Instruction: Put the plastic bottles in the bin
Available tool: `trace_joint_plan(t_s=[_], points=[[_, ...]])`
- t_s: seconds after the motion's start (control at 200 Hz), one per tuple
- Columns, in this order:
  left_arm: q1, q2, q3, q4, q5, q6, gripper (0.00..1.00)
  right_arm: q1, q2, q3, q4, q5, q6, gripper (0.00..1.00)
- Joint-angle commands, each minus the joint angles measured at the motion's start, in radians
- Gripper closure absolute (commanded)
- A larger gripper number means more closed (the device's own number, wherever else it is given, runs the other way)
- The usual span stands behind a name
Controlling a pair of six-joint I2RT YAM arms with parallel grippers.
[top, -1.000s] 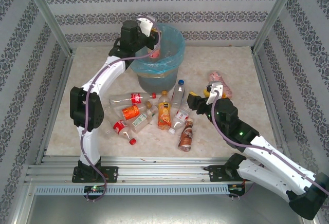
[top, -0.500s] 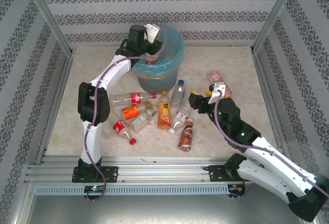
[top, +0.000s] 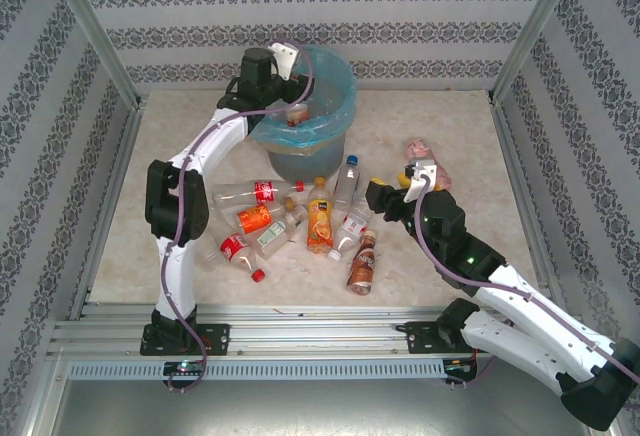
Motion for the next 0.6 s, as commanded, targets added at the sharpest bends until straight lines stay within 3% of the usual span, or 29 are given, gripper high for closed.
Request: trace_joint_plan(t_s=[0.0,0.595], points=[[0.016,-0.046,-0.036,0.058,0.051,-0.055,0.33,-0.014,-0.002,0.002,0.005,-0.012,0.028,0.31],[0.015,-0.200,0.038,0.071,0.133,-0.160,0.33,-0.017,0.071,0.065,-0.007,-0.026,0.042,0.31]])
